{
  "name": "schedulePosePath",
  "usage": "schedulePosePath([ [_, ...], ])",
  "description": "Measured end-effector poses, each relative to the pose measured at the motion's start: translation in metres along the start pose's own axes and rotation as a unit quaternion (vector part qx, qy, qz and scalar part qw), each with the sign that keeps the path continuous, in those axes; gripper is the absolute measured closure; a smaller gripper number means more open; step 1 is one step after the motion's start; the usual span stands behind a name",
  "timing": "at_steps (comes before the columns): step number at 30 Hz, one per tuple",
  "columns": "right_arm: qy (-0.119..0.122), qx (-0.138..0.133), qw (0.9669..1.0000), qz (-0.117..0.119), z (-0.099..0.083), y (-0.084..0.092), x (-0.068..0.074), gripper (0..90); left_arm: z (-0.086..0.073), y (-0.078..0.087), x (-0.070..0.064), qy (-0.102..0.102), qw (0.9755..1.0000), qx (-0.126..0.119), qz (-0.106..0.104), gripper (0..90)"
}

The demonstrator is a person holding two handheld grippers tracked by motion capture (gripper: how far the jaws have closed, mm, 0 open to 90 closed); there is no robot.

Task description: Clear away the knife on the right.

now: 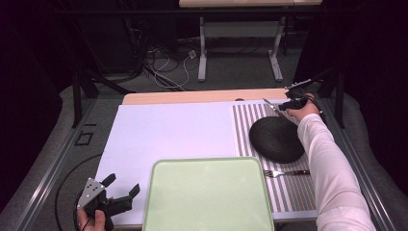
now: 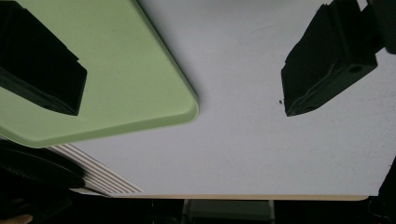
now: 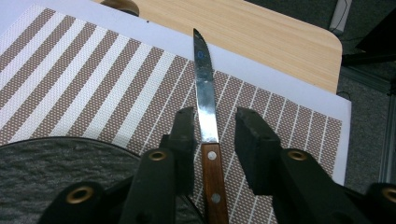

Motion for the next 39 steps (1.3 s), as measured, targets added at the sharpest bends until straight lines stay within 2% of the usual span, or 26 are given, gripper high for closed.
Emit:
schedulePosePath([
  [4, -0.007, 0.0, 0.9999, 0.01, -0.001, -0.003, 0.003, 61.4, 0.0, 0.0, 0.0, 0.001, 1.0, 0.0, 0.001, 0.4],
  [6, 0.0, 0.009, 0.9999, 0.013, -0.003, -0.006, 0.005, 57.6, 0.0, 0.0, 0.0, 0.0, 1.0, 0.0, 0.0, 0.4],
  [11, 0.013, 0.003, 0.9999, 0.008, -0.006, -0.009, 0.003, 56.0, -0.001, 0.0, 0.0, -0.002, 1.0, 0.001, -0.001, 0.4],
  [19, 0.016, 0.005, 0.9998, 0.01, -0.01, -0.014, 0.002, 57.3, -0.001, 0.001, 0.0, -0.004, 1.0, 0.001, -0.001, 0.5],
  [26, 0.005, 0.008, 0.9999, 0.005, -0.016, -0.018, -0.001, 59.8, -0.001, 0.001, 0.0, -0.001, 1.0, 0.001, 0.0, 0.4],
  [29, -0.006, 0.01, 0.9999, 0.013, -0.019, -0.02, -0.002, 61.5, -0.001, 0.001, 0.0, -0.002, 1.0, 0.002, 0.001, 0.4],
  [39, -0.014, 0.022, 0.9996, 0.012, -0.027, -0.022, -0.005, 64.5, -0.001, 0.001, 0.0, -0.002, 1.0, 0.002, 0.002, 0.4],
])
Point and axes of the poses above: each handheld gripper's, and its own axes: y roughly backward along the jaws, z roughly out of its top, x roughly to its left, the point moved 7 cm from there along -y, roughly forward along the jaws, and after that the axes turned 4 degrees about -x, right-handed, at the moved point
